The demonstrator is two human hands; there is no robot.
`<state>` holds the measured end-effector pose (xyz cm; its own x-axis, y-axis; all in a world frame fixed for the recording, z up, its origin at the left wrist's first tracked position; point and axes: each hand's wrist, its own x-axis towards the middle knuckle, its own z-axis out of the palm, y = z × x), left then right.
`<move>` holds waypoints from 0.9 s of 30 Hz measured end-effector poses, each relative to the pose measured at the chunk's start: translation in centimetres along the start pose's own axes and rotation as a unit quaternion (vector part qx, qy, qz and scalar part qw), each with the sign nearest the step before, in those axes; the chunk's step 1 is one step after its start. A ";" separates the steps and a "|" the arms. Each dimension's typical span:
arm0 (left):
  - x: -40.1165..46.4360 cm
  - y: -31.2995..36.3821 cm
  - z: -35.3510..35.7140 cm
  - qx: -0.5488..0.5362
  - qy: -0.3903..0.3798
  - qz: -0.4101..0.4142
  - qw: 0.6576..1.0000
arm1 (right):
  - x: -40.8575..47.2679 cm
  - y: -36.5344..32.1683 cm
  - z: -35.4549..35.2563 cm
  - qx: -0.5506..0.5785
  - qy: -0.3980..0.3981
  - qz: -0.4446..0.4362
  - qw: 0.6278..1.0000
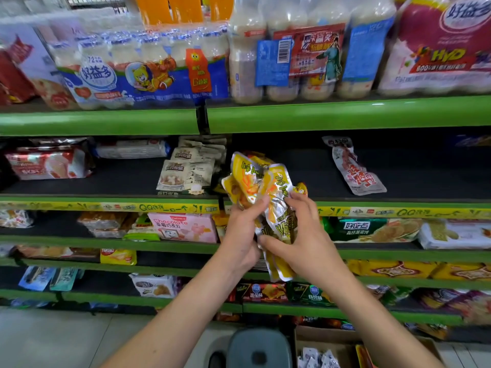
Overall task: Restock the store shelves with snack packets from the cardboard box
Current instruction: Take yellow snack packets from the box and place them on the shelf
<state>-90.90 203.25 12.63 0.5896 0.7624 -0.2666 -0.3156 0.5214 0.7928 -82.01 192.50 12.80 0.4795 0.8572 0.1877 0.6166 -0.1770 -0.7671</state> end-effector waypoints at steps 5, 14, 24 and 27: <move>0.4 0.3 -0.1 0.036 -0.036 0.037 0.998 | 0.1 0.6 -0.8 -0.024 -0.015 -0.017 0.999; 0.1 0.9 -0.4 0.038 -0.056 0.047 0.997 | 0.7 0.0 -3.2 0.080 -0.081 -0.003 0.993; 0.1 1.0 0.2 0.036 -0.011 0.033 0.999 | 0.2 0.3 -4.2 -0.076 -0.096 -0.055 0.991; 0.5 1.2 0.3 0.020 0.034 0.004 0.999 | 0.3 0.7 -4.6 -0.131 -0.113 -0.062 0.983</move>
<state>-90.80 204.14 13.61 0.5341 0.7920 -0.2958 -0.2897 0.5002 0.8160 -78.56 190.34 15.16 0.2581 0.9602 0.1066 0.8151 -0.1572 -0.5576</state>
